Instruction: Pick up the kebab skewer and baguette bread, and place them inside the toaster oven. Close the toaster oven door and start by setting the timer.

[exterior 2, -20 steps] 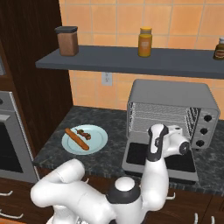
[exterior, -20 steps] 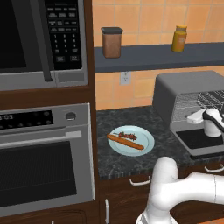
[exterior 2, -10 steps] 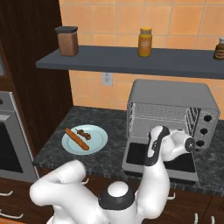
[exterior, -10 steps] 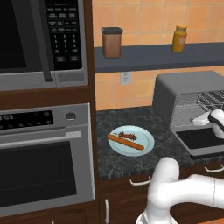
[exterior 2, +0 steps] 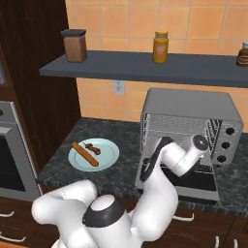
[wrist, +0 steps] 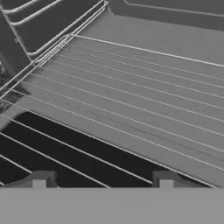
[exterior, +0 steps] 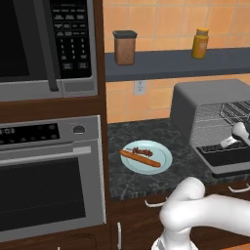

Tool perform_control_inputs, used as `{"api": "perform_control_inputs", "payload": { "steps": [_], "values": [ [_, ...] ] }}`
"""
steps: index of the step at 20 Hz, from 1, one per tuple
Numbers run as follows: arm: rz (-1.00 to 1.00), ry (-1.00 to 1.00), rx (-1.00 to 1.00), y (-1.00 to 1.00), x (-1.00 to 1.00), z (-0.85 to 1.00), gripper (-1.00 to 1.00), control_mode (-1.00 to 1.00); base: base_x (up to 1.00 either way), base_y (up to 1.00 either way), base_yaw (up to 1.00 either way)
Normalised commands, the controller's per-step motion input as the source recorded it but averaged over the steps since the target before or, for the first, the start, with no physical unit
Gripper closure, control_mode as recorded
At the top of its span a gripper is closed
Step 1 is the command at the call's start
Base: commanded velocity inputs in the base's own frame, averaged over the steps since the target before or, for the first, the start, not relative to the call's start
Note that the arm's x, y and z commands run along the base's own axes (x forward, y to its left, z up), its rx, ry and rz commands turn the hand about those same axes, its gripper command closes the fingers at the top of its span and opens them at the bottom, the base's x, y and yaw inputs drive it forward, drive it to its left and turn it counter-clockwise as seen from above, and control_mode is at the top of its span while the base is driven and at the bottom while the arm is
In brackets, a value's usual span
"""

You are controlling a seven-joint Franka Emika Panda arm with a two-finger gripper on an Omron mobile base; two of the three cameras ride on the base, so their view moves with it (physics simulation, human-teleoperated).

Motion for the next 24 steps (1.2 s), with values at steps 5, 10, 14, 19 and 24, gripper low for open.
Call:
{"api": "perform_control_inputs", "payload": {
  "steps": [5, 10, 14, 19, 24],
  "values": [
    [0.00, 0.71, -0.18, -0.27, -0.41, -0.04, -1.00, -1.00, 0.00, 0.00, 0.00],
    [0.00, 0.64, -0.18, -0.30, -0.60, 0.00, -1.00, -1.00, 0.00, 0.00, 0.00],
    [0.01, 0.07, -0.06, 0.00, -0.86, 0.93, -1.00, -1.00, 0.00, 0.00, 0.00],
    [0.00, -0.11, -0.09, 0.88, -0.76, 0.52, -1.00, -1.00, 0.00, 0.00, 0.00],
    [0.03, -0.17, -0.10, 1.00, -0.28, 0.08, -1.00, -1.00, 0.00, 0.00, 0.00]
  ]
}}
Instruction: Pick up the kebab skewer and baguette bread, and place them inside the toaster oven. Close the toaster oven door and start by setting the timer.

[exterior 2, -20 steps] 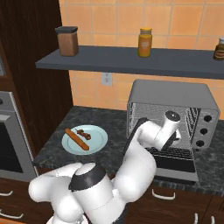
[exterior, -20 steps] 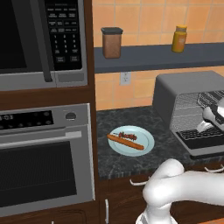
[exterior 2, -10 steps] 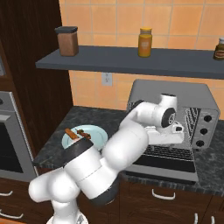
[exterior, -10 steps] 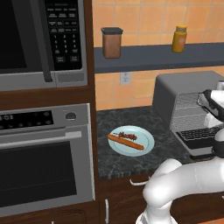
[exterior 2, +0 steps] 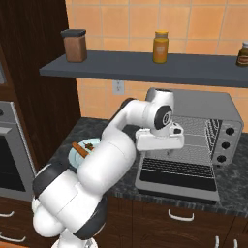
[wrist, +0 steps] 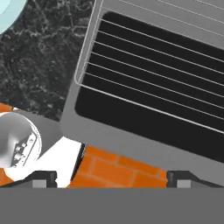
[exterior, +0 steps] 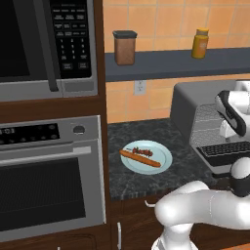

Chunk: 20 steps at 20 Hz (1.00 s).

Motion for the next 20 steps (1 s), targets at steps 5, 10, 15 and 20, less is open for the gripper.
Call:
{"api": "perform_control_inputs", "payload": {
  "steps": [5, 10, 15, 20],
  "values": [
    [0.15, -0.19, -0.04, 1.00, 0.01, 0.00, -1.00, -1.00, 0.00, 0.00, 0.00],
    [0.14, -0.10, 0.00, 1.00, 0.12, -0.05, -1.00, -1.00, 0.00, 0.00, 0.00],
    [0.01, -0.02, -0.01, 0.79, 0.52, -0.18, -1.00, -1.00, 0.00, 0.00, 0.00],
    [0.06, 0.00, -0.03, 0.55, 0.59, -0.32, -1.00, -1.00, 0.00, 0.00, 0.00]
  ]
}}
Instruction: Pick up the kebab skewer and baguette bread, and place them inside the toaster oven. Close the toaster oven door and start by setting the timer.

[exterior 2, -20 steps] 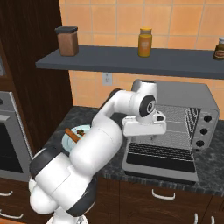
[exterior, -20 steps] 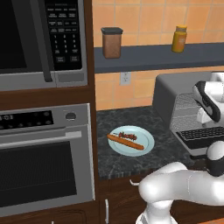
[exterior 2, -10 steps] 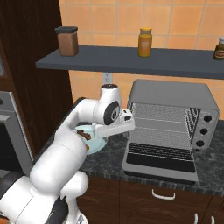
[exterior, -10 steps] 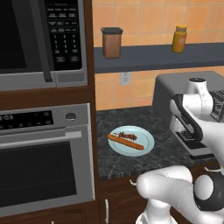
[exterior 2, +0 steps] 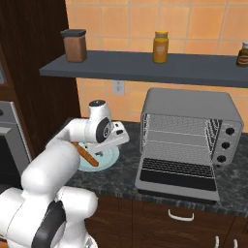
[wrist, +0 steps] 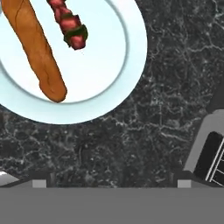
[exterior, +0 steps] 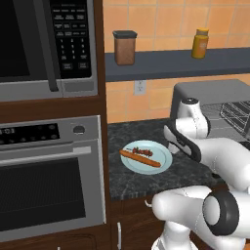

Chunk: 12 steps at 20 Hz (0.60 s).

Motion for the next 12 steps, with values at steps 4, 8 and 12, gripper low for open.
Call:
{"api": "perform_control_inputs", "payload": {
  "steps": [4, 8, 12],
  "values": [
    [0.03, 0.00, 0.00, 0.60, 0.49, -0.35, -1.00, -1.00, 0.00, 0.00, 0.00],
    [0.07, 0.00, 0.00, 0.74, 0.02, -0.32, -1.00, -1.00, 0.00, 0.00, 0.00],
    [0.02, 0.00, 0.00, 0.45, 0.01, -0.40, -1.00, -1.00, 0.00, 0.00, 0.00]
  ]
}}
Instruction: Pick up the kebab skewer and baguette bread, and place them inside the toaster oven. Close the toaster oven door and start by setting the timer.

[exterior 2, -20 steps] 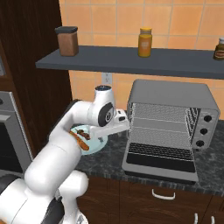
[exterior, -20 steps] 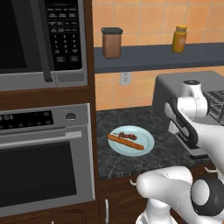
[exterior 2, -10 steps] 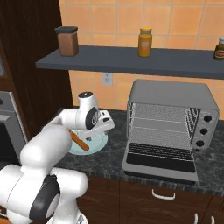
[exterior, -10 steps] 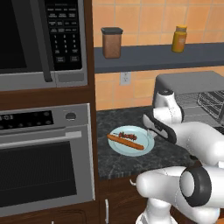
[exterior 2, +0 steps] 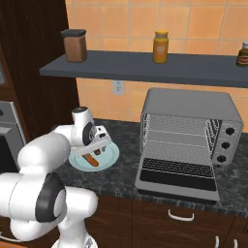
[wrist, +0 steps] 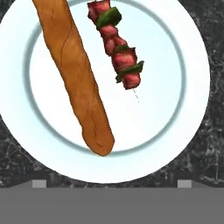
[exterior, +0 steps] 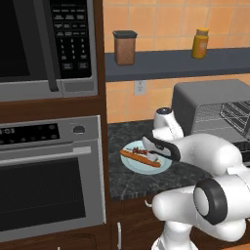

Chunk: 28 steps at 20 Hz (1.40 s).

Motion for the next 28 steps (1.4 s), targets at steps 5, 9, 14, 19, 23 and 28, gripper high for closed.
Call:
{"api": "perform_control_inputs", "payload": {
  "steps": [5, 9, 14, 19, 23, 28],
  "values": [
    [0.00, 0.00, 0.00, 0.40, 0.00, -0.38, -1.00, -1.00, 0.00, 0.00, 0.00],
    [0.00, 0.00, 0.00, 0.24, 0.10, -0.34, -1.00, -1.00, 0.00, 0.00, 0.00],
    [0.01, 0.00, 0.00, 0.00, 0.31, -0.30, -1.00, -1.00, 0.00, 0.00, 0.00],
    [0.01, 0.00, 0.00, 0.03, 0.30, -0.22, -1.00, -1.00, 0.00, 0.00, 0.00],
    [0.02, 0.00, 0.00, 0.01, 0.00, -0.13, 1.00, -1.00, 0.00, 0.00, 0.00],
    [0.05, 0.00, 0.00, 0.00, -0.05, -0.10, 1.00, -1.00, 0.00, 0.00, 0.00]
  ]
}}
